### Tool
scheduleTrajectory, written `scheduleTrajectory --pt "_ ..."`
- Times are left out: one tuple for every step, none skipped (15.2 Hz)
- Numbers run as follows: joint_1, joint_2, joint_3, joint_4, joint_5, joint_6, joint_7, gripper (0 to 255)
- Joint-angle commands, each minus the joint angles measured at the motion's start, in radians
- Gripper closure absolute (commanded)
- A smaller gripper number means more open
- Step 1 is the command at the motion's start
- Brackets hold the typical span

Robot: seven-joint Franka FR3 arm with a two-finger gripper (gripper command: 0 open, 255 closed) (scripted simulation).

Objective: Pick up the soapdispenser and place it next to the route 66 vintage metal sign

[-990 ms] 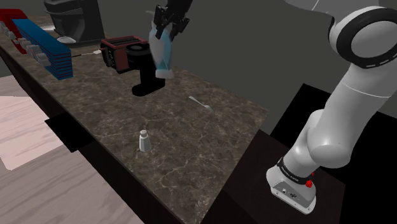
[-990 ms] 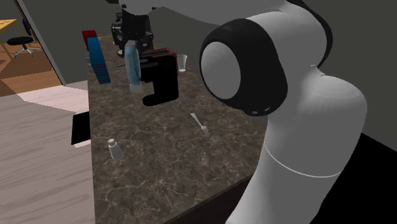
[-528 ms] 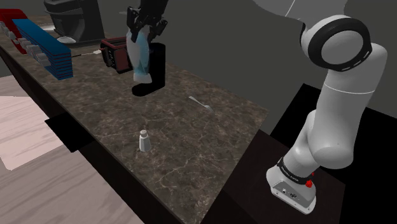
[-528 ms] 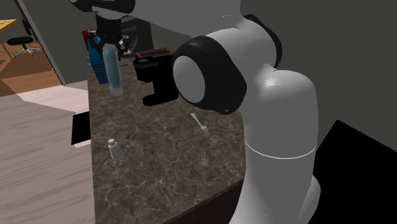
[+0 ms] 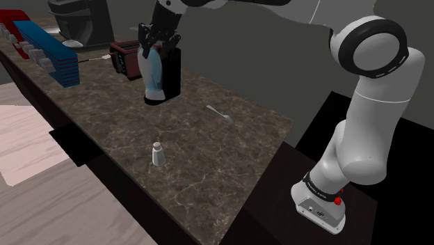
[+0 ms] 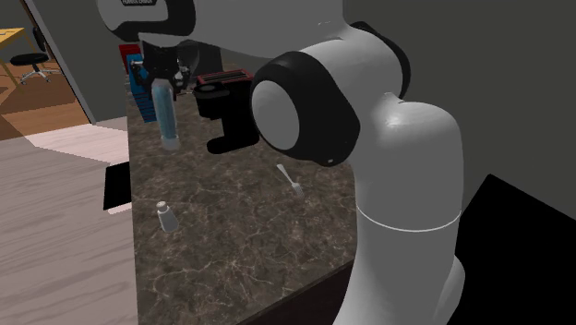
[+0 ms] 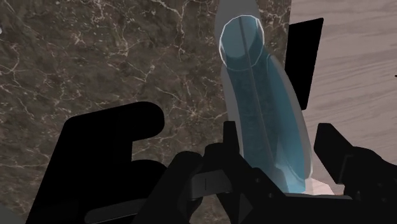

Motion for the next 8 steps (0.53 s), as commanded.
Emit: scheduleTrajectory --pt "0.000 -0.004 0.000 -0.034 0.002 0.031 -0.003 255" --pt "0.000 -0.006 0.000 -0.050 0.002 0.045 -0.004 255" --pt "0.000 -0.008 0.000 -0.066 0.003 0.059 -0.006 255" --pt "0.000 -0.009 0.001 -0.081 0.004 0.073 -0.007 255" --pt "-0.001 -0.010 0.001 -0.096 0.005 0.087 -0.009 255" --pt "-0.001 -0.011 0.001 -0.110 0.006 0.100 -0.011 255" --pt "-0.001 -0.011 0.001 -0.124 0.007 0.114 -0.012 255" --pt "-0.001 -0.011 0.001 -0.138 0.007 0.127 -0.014 255"
